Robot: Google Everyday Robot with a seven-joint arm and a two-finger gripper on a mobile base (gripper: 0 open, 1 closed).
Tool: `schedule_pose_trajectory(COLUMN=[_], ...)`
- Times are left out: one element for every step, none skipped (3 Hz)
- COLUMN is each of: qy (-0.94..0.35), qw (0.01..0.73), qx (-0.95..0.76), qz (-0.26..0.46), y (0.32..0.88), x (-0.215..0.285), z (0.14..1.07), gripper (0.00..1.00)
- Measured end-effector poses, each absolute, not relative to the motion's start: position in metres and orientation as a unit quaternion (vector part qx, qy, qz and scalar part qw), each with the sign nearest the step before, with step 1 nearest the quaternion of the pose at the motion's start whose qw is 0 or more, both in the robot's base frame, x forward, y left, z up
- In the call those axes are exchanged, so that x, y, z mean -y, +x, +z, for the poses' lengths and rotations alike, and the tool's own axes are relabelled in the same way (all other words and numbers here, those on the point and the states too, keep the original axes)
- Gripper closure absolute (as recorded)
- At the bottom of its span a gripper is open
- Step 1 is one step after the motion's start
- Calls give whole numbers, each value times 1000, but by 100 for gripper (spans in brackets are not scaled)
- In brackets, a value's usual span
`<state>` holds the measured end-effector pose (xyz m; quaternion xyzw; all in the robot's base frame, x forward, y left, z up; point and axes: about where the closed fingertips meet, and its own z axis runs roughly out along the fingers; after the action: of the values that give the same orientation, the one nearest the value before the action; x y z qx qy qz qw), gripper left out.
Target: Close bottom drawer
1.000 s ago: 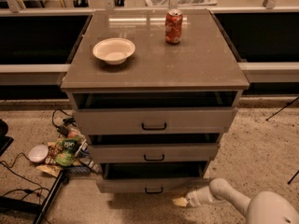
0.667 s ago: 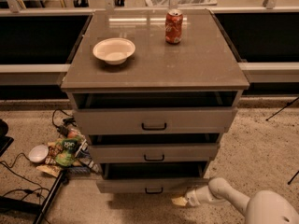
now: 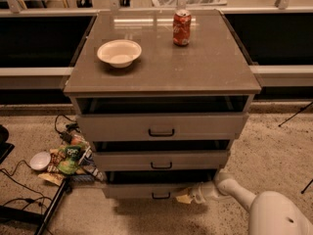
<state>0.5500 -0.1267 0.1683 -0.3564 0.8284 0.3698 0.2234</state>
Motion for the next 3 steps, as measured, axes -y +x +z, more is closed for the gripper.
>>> schedule_pose_trajectory(qy=[-358, -369, -376], qw=[227, 259, 285], qx=[-827, -812, -799], qz=[370, 371, 373], y=[551, 572, 588], x=[127, 128, 129], z=[171, 193, 208], gripper=[100, 100, 100])
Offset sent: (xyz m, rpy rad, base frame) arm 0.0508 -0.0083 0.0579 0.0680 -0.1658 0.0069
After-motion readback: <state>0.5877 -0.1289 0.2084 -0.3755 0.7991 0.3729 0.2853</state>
